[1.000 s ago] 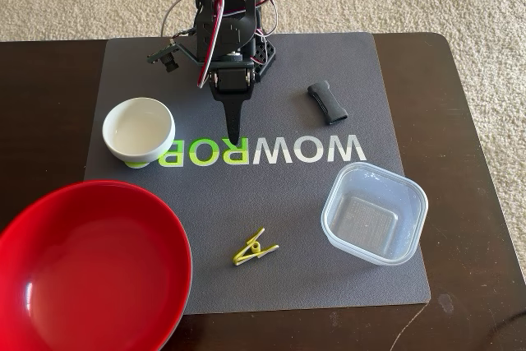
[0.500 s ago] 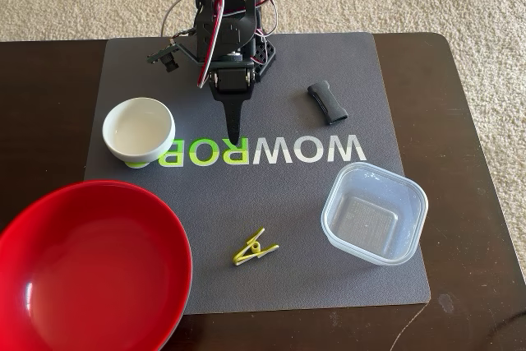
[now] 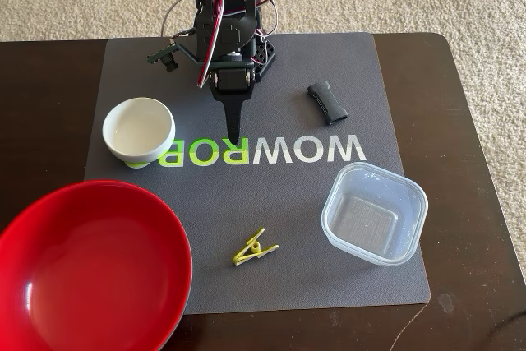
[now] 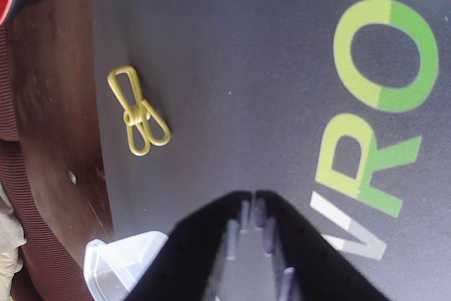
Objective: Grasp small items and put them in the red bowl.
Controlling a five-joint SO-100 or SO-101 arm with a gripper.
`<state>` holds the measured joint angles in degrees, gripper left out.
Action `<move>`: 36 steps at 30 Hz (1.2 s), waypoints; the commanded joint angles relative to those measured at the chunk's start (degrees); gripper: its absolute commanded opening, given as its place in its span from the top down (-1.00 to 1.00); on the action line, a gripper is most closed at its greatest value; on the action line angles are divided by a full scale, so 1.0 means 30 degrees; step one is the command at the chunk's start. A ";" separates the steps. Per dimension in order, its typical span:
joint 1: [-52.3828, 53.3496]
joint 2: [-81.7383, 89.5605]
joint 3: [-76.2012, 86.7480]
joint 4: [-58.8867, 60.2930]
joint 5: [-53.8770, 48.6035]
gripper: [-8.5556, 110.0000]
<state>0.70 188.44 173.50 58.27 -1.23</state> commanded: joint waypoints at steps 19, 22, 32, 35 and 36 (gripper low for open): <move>-0.1494 0.0117 0.0264 -0.1084 0.2139 0.85; -0.2725 0.0117 0.0527 -0.1025 1.1133 0.86; -0.8115 -1.1162 -0.8555 0.5742 2.2676 0.85; -0.8965 -1.3125 -1.1865 0.5566 2.3232 0.85; -0.9814 -1.3389 -1.2744 0.6094 2.3232 0.85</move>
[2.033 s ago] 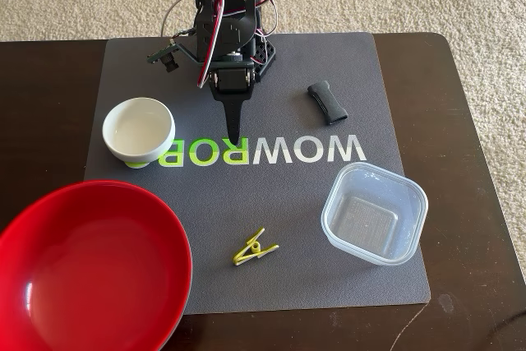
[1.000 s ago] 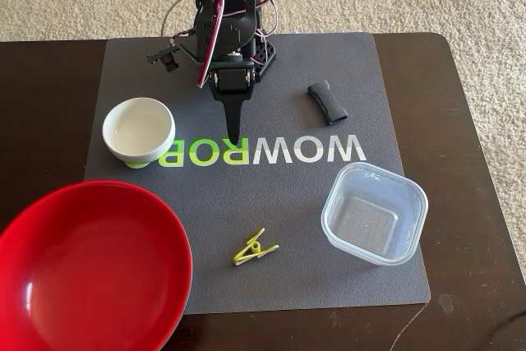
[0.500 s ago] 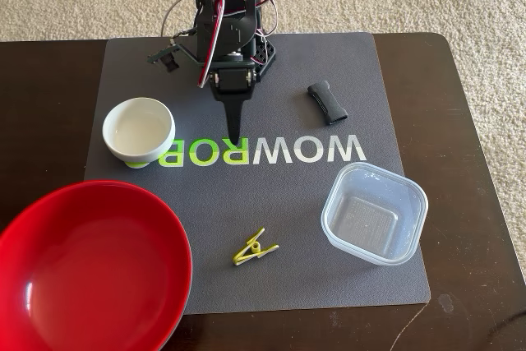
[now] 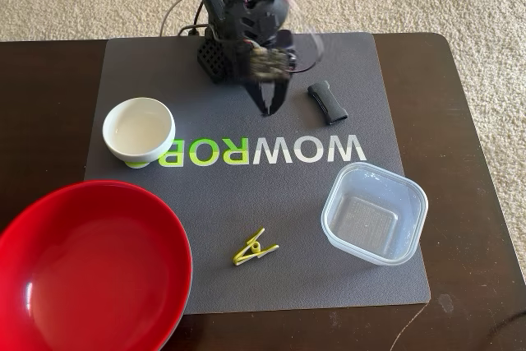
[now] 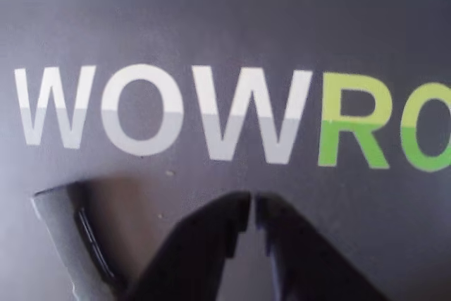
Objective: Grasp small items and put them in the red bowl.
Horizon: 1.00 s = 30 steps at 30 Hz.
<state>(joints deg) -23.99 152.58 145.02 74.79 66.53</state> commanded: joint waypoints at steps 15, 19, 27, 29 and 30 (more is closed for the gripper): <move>-0.8906 -0.4512 0.1875 -0.0234 0.0586 0.52; -0.9346 -0.4365 0.2578 -0.1377 0.0322 0.51; -1.0957 -0.2988 0.2285 -0.1260 -0.1201 0.44; -1.1396 -0.3164 0.2520 -0.1846 -0.1904 0.43; -1.1602 -0.3369 0.2666 -0.2314 -0.2402 0.42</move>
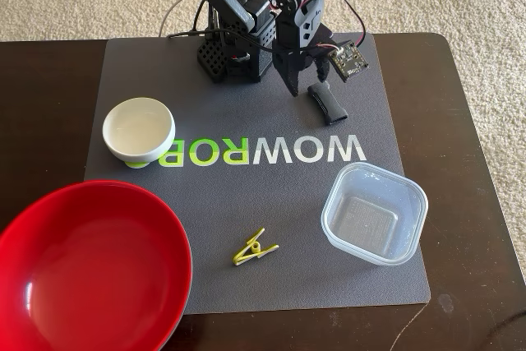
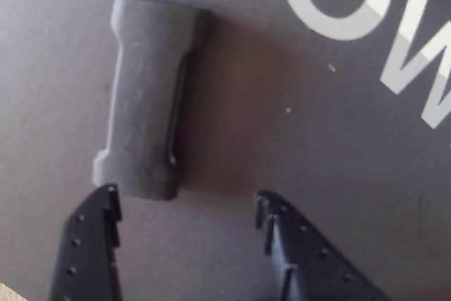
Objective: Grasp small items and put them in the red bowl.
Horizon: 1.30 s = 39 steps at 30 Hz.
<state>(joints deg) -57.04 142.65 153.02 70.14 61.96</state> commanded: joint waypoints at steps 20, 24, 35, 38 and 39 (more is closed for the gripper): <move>0.1318 -0.9521 -0.3545 -0.4307 -0.4717 0.46; 0.3105 -0.8643 -0.2783 -0.4131 -0.4336 0.75; 0.6621 -0.7002 -0.3252 -0.3516 -0.4336 0.85; 0.9053 -0.4131 -0.4541 -0.1787 -0.4160 0.85; 1.0225 -0.3252 -0.5098 -0.1377 -0.4043 0.85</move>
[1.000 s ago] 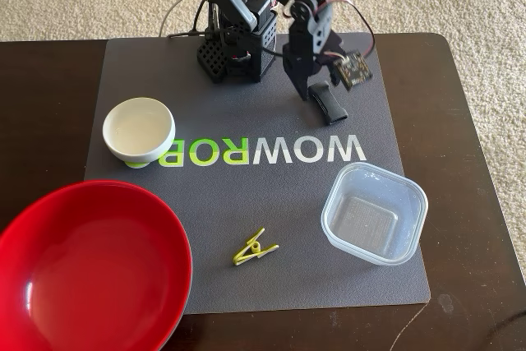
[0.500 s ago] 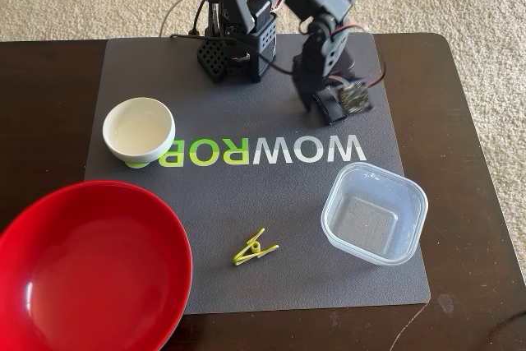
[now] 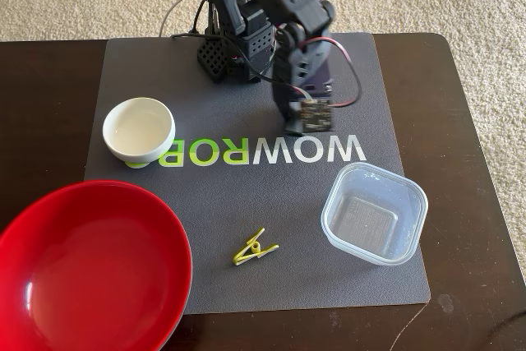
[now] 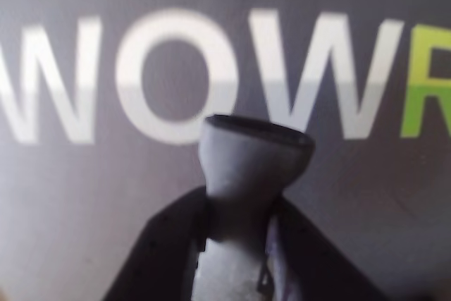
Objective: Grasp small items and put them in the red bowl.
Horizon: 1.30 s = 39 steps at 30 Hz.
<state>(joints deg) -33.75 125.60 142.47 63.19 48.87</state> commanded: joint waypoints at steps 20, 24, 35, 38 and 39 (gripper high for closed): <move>1.9863 -2.5283 -4.5762 1.1426 -0.3135 0.86; 2.0654 -2.8828 -4.7813 1.1045 -0.2930 0.86; 2.0801 -3.0732 -4.9219 1.1309 -0.2520 0.11; 2.0742 -3.0264 -4.9424 1.1455 -0.2666 0.10; 2.0596 -2.9561 -4.9014 1.1631 -0.2666 0.10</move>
<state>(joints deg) 28.12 32.61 -3.25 97.29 41.22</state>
